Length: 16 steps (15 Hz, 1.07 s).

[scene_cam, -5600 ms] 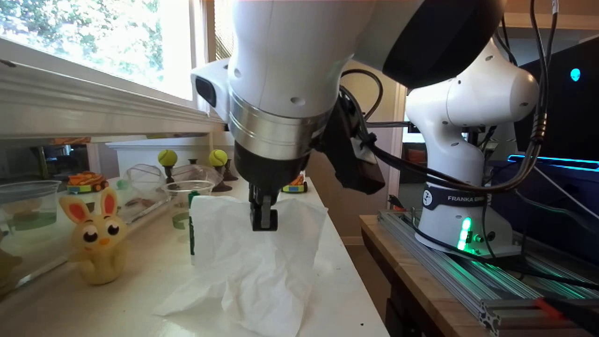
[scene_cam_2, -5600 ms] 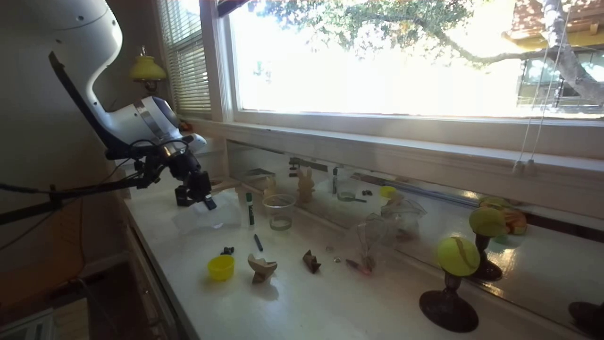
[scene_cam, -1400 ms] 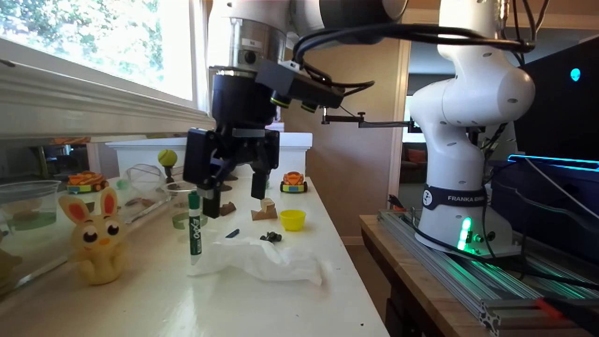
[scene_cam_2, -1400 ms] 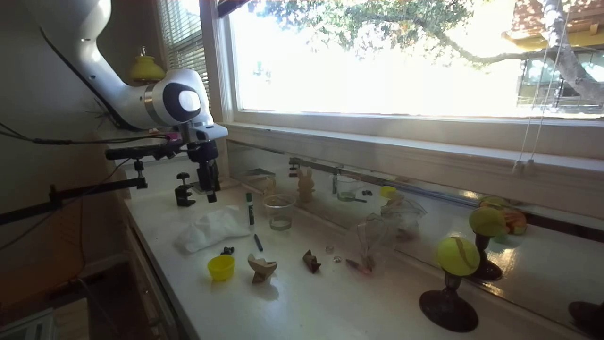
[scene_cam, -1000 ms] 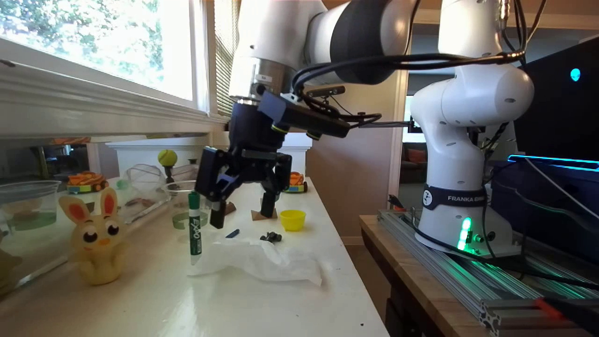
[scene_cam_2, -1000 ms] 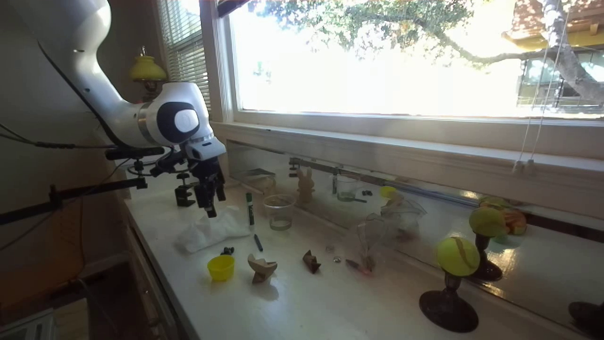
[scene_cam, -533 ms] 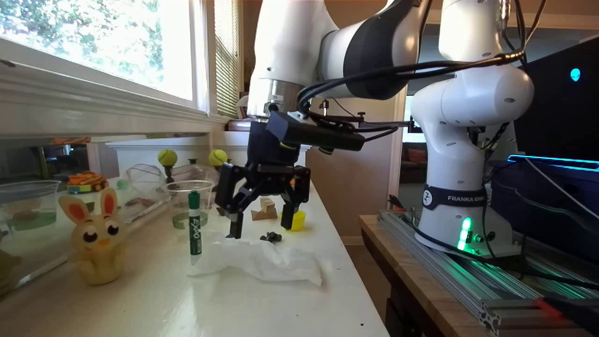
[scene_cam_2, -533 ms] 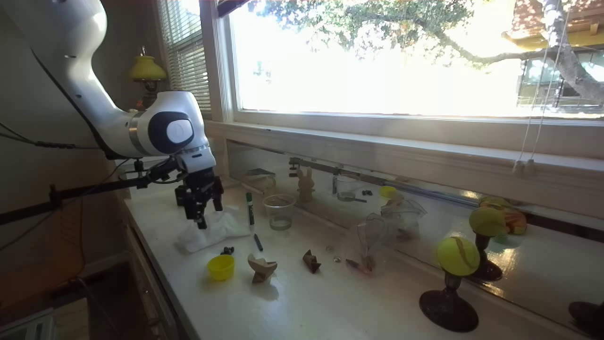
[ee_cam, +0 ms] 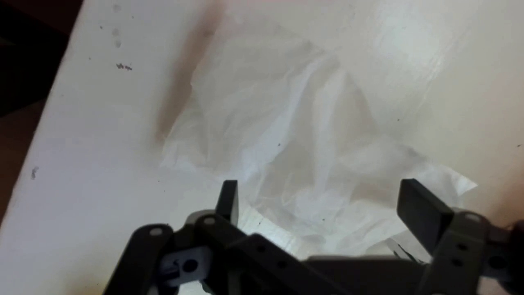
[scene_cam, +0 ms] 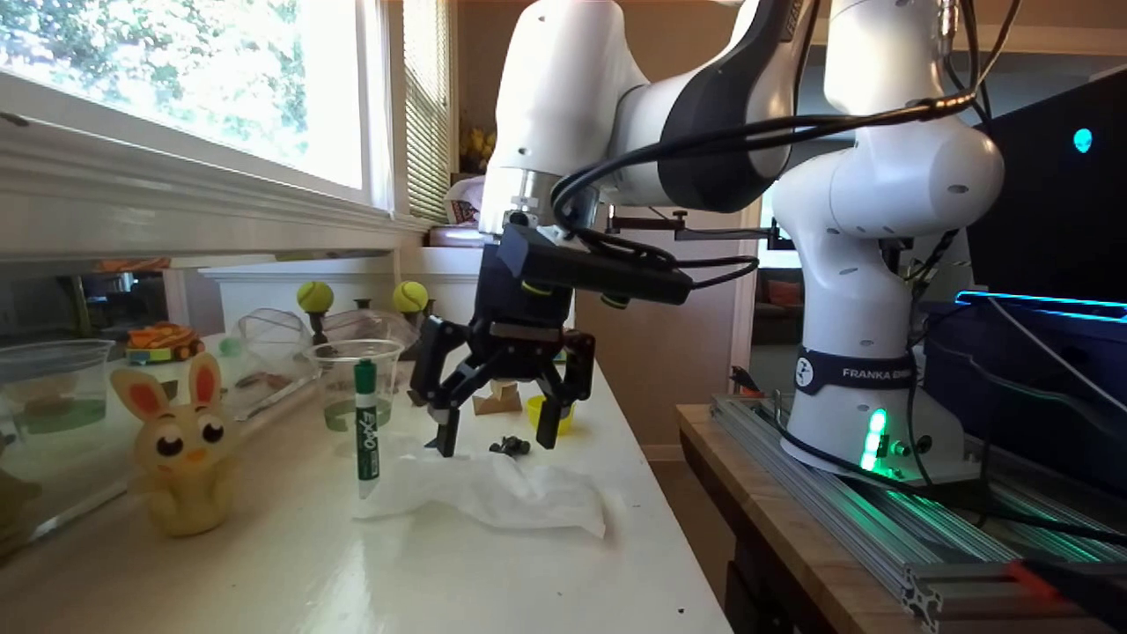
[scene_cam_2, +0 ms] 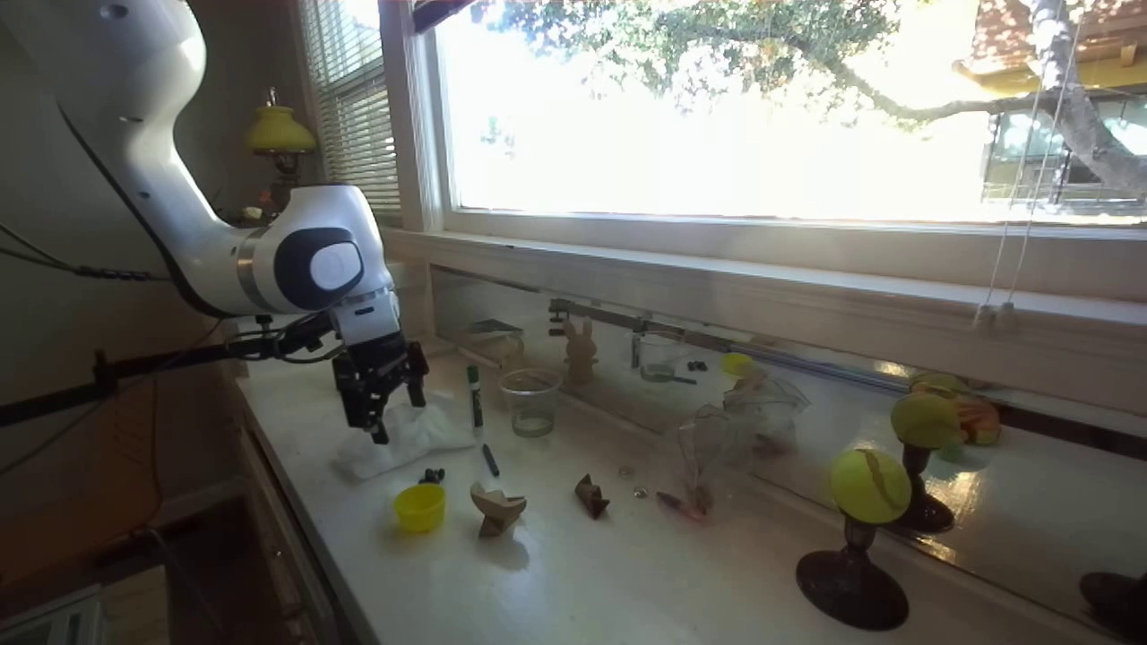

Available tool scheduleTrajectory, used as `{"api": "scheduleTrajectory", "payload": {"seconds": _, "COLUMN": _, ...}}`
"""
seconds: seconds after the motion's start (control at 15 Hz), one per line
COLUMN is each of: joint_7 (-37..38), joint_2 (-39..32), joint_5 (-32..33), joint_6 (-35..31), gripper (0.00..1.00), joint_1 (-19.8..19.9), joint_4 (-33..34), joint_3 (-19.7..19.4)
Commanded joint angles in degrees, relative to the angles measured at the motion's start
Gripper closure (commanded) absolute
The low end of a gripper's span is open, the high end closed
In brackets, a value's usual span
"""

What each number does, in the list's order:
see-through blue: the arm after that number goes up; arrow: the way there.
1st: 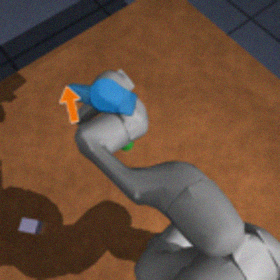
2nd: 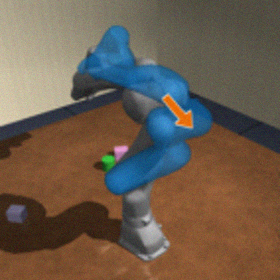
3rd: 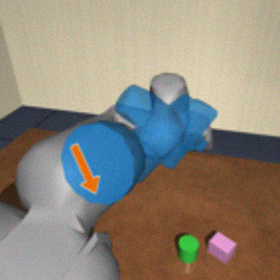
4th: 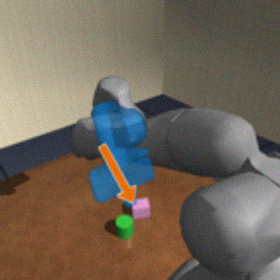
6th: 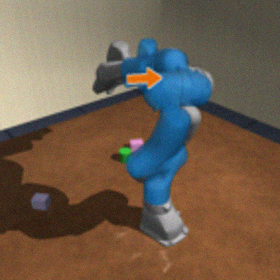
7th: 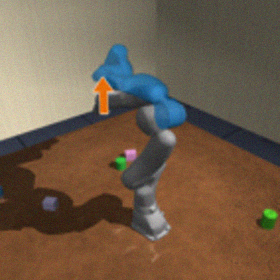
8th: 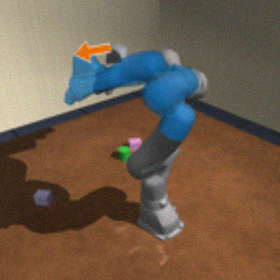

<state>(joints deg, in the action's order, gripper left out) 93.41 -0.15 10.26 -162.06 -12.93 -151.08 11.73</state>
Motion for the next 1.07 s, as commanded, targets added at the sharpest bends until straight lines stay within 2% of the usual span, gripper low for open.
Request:
{"api": "scheduleTrajectory", "payload": {"seconds": 0.0, "joint_7": 3.62, "joint_2": -1.65, "joint_5": 2.12, "joint_6": -2.36, "gripper": 0.07, "joint_1": 0.28, "joint_4": -0.61, "joint_3": -0.42}}
{"api": "scheduleTrajectory", "payload": {"seconds": 0.07, "joint_7": 3.63, "joint_2": -2.34, "joint_5": 1.90, "joint_6": -2.32, "gripper": 0.23, "joint_1": 0.22, "joint_4": -0.44, "joint_3": -0.51}}
{"api": "scheduleTrajectory", "payload": {"seconds": 0.13, "joint_7": 3.75, "joint_2": -2.91, "joint_5": 2.04, "joint_6": -2.26, "gripper": 0.33, "joint_1": 0.16, "joint_4": -0.27, "joint_3": -0.63}}
{"api": "scheduleTrajectory", "payload": {"seconds": 0.47, "joint_7": 1.02, "joint_2": -5.57, "joint_5": 0.55, "joint_6": -1.89, "gripper": 0.69, "joint_1": -0.07, "joint_4": 0.57, "joint_3": -0.52}}
{"api": "scheduleTrajectory", "payload": {"seconds": 0.73, "joint_7": -9.75, "joint_2": -7.17, "joint_5": -3.47, "joint_6": -0.55, "gripper": 0.98, "joint_1": -0.62, "joint_4": 2.14, "joint_3": 0.65}}
{"api": "scheduleTrajectory", "payload": {"seconds": 1.0, "joint_7": -25.53, "joint_2": -7.71, "joint_5": -7.35, "joint_6": 3.07, "gripper": 1.00, "joint_1": -0.44, "joint_4": 4.36, "joint_3": 2.12}}
